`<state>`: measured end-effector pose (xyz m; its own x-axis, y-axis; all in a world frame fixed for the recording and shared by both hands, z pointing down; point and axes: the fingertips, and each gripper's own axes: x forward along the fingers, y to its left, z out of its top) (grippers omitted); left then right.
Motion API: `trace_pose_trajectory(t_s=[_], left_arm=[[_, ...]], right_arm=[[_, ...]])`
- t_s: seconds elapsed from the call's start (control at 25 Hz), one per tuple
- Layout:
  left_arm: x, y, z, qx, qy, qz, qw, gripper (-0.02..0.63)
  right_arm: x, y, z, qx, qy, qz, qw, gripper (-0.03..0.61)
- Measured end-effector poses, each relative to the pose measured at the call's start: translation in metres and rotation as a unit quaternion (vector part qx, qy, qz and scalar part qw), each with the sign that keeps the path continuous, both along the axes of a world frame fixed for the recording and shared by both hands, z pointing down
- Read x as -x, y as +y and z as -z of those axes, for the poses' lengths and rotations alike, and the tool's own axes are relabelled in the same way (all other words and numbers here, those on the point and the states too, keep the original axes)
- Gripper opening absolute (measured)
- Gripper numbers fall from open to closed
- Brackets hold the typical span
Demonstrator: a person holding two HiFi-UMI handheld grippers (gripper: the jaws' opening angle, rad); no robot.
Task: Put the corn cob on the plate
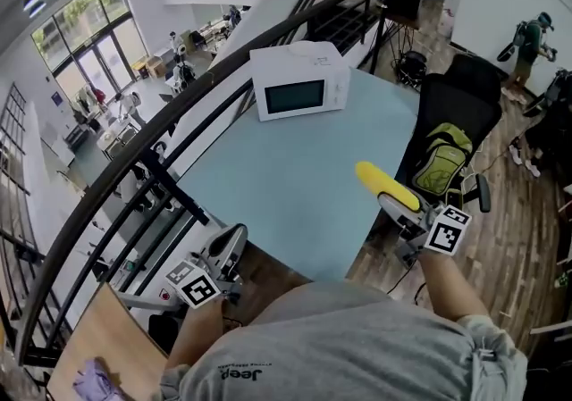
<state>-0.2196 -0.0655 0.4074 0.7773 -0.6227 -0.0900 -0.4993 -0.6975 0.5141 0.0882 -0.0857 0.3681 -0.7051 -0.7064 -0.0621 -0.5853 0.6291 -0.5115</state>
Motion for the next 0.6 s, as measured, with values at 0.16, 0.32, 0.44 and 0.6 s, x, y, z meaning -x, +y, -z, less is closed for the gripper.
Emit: trace_pose_trajectory(t_s=[0.16, 0.32, 0.44, 0.6], left_arm=[[-0.012, -0.030, 0.006, -0.011, -0.011, -0.005, 0.9999, 0.018], [-0.038, -0.065, 0.010, -0.024, -0.043, -0.002, 0.9988, 0.018], [-0.056, -0.102, 0.015, -0.028, -0.063, 0.025, 0.9973, 0.018], [-0.067, -0.153, 0.017, -0.010, -0.063, 0.087, 0.9941, 0.018]], right_arm=[[-0.015, -0.014, -0.004, 0.003, 0.001, -0.014, 1.000, 0.239], [-0.041, -0.049, -0.012, 0.002, -0.006, -0.013, 1.000, 0.239], [-0.065, -0.096, -0.019, -0.005, -0.012, -0.001, 1.000, 0.239], [-0.099, -0.168, -0.027, -0.020, -0.011, 0.018, 1.000, 0.239]])
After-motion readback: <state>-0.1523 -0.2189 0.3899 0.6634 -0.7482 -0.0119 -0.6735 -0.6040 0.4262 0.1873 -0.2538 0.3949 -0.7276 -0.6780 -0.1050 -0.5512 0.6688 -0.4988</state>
